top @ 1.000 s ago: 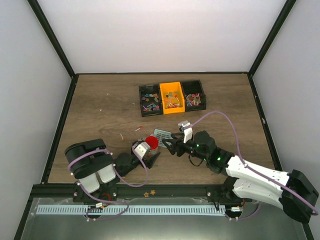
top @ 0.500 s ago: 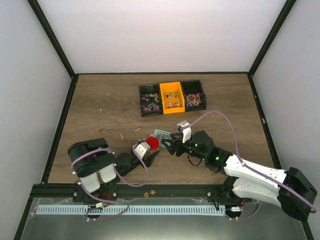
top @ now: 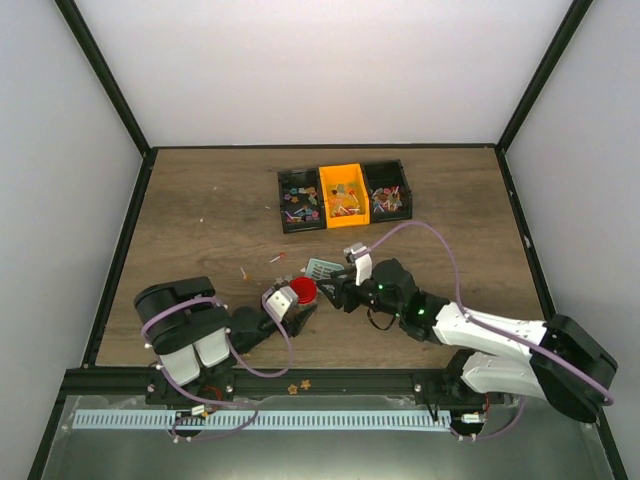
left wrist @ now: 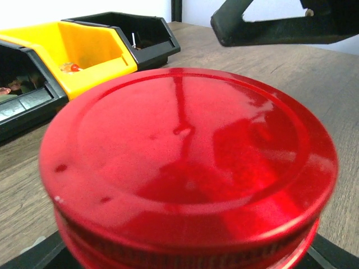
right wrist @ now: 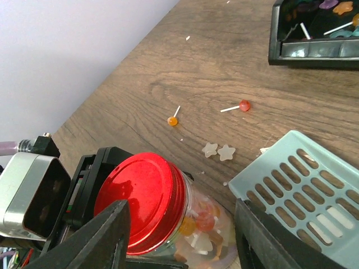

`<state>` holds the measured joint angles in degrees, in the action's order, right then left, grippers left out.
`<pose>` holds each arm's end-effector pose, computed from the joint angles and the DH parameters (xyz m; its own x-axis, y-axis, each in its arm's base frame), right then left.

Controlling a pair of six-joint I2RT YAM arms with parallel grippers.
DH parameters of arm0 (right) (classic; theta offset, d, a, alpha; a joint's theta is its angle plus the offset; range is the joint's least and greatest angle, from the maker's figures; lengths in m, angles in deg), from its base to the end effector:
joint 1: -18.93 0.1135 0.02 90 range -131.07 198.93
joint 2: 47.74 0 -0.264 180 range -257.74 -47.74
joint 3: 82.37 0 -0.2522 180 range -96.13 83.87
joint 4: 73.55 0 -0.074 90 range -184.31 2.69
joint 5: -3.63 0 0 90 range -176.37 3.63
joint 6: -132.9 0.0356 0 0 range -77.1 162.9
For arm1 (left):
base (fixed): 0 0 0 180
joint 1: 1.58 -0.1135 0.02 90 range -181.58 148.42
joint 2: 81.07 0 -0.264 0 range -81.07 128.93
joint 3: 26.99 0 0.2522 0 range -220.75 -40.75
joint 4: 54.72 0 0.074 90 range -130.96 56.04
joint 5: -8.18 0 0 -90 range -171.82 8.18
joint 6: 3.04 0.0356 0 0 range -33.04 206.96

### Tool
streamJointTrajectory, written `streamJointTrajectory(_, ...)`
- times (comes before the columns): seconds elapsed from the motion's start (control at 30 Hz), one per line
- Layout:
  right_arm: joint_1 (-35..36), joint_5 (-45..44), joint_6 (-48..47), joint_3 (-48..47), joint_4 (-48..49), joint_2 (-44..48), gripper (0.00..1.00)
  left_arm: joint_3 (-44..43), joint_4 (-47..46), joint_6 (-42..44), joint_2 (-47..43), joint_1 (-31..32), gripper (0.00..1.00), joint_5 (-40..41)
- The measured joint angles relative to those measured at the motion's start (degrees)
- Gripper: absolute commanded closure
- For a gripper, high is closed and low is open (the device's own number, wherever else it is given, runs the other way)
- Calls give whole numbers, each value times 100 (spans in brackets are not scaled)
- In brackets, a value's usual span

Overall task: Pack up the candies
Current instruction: Screw the bottle lid onto the packing bottle.

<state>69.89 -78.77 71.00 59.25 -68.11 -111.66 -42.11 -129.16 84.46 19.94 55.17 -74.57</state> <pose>0.1438 0.1848 0.2043 -0.5904 0.0132 -0.8070 -0.6462 0.5914 0.4824 0.1110 -0.1611 0.0994 -0.1420 0.1376 -0.9803 0.7563 0.6540 -0.0177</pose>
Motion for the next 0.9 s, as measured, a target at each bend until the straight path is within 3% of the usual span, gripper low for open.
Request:
streamJointTrajectory(0.1,0,125,37,-20,142,-197,56,0,0,-2,2,-4,31,-15)
streamJointTrajectory(0.63,-7,450,24,-693,581,-1268,64,-2,-22,0,48,-15,31,-48)
streamJointTrajectory(0.9,-11,767,94,-732,704,-1497,79,0,-20,0,24,-13,31,-42)
